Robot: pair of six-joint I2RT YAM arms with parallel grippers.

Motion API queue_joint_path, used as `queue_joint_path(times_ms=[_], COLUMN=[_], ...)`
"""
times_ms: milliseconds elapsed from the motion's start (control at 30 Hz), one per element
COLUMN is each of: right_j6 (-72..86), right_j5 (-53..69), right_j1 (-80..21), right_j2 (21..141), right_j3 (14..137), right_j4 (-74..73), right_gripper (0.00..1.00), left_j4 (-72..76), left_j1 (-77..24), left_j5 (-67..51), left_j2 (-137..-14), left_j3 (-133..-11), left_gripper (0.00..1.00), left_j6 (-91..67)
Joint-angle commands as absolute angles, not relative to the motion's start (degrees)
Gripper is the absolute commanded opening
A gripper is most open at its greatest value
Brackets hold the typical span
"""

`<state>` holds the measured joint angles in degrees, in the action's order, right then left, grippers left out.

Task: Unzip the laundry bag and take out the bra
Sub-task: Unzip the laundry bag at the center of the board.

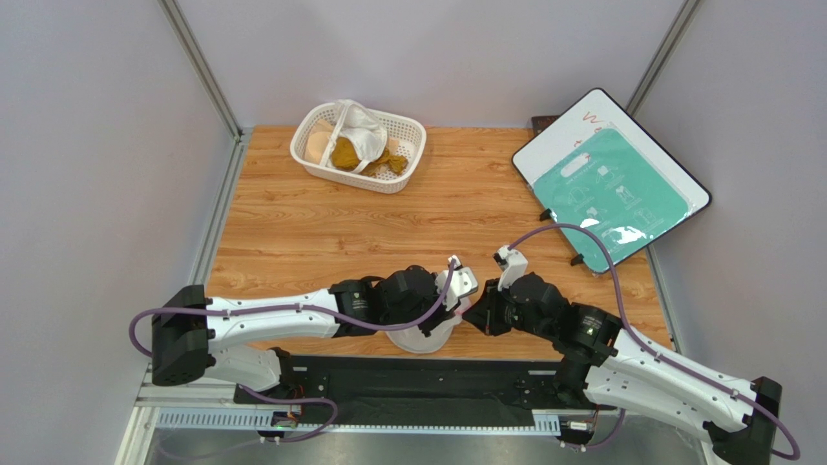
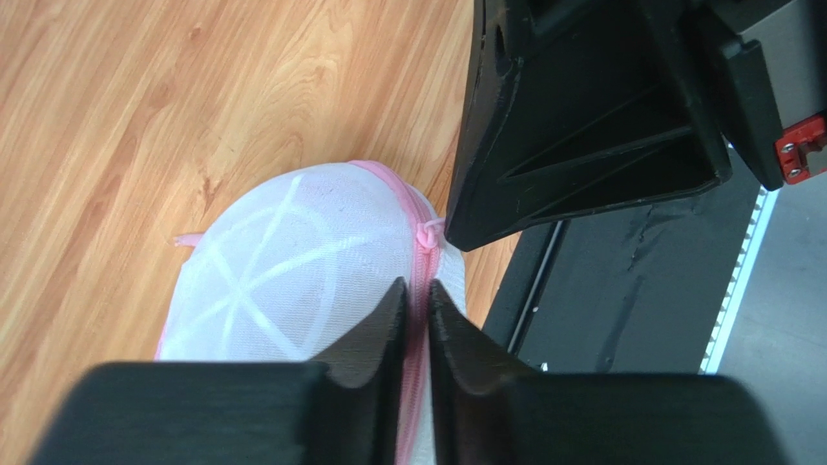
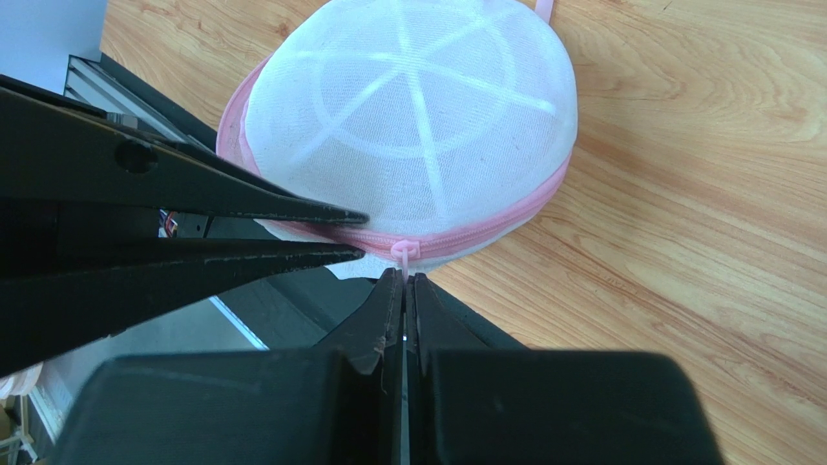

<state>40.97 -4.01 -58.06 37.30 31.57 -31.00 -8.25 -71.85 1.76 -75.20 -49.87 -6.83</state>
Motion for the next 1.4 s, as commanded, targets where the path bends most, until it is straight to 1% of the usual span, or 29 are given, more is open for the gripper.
queue_joint_path(times_ms=[0,33,100,500,1367], right_j6=[41.4,41.4,41.3,41.6,42.0], right_j5=[-3.4,-3.3,-3.5,-7.0,-7.9], right_j1=[-58.4,-58.4,-58.4,-58.4,-58.3], right_j2=[36.6,36.5,36.5,35.9,36.3], right_j3=[33.7,33.7,33.7,34.0,33.4], right_j4=[-29.4,-29.5,-29.9,-32.6,-32.8], right_gripper=[0.00,0.00,0.00,0.00,0.00], left_j4=[-9.1,-9.3,-9.3,-12.7,-19.4], left_j1=[-72.0,-72.0,-72.0,-72.0,-72.0], left_j5=[4.6,4.9,6.1,11.1,19.4], left_j2=[-74.6,-74.4,-73.9,-67.1,-52.5], left_j3=[-49.4,-49.0,-48.4,-44.7,-38.1], left_gripper=[0.11,0.03,0.00,0.00,0.00], left_j6=[-6.1,-6.1,-6.1,-6.0,-9.7])
